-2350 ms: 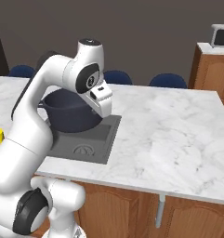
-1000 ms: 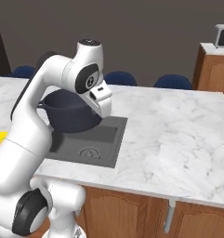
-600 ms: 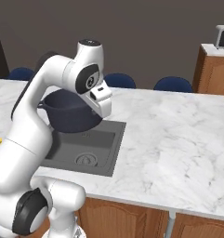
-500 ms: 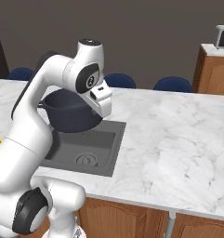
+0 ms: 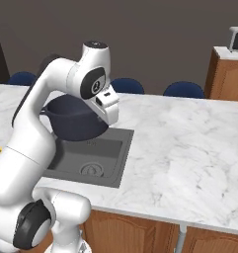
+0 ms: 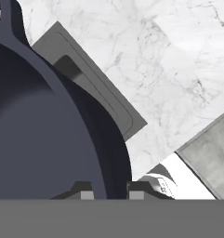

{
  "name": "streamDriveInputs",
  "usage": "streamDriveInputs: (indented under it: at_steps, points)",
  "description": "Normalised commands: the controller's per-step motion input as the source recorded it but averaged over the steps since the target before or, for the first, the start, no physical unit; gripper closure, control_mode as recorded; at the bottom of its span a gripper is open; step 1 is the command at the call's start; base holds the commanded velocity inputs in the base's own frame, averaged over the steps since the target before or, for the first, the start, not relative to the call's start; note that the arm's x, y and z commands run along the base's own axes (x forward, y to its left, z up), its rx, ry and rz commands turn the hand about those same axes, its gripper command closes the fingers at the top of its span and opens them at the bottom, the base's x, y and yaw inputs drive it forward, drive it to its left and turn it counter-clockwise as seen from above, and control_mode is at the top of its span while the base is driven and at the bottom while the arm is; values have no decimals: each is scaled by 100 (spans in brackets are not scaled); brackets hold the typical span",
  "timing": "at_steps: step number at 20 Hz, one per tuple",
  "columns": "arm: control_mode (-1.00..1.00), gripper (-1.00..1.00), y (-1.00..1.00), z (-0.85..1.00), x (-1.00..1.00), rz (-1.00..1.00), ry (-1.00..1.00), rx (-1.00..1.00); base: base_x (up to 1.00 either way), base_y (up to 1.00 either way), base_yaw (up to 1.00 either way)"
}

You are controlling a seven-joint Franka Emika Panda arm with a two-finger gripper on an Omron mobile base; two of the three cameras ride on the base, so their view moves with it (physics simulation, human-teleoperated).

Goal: Pick the cup and pot and place them in the sink. Then turn on the water.

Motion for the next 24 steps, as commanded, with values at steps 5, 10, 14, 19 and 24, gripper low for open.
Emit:
streamDriveInputs:
  at_steps: [5, 10, 14, 19, 24]
  points:
    - [-100, 100, 0, 0, 0, 0, 0, 0, 0, 0, 0]
    - [-100, 100, 43, -30, 0, 0, 0, 0, 0, 0, 0]
    - [-100, 100, 60, -60, 0, 2, 4, 0, 0, 0, 0]
    - [-100, 100, 46, -67, 0, 1, 7, 2, 0, 0, 0]
    - [-100, 100, 3, -44, 0, 5, 7, 7, 0, 0, 0]
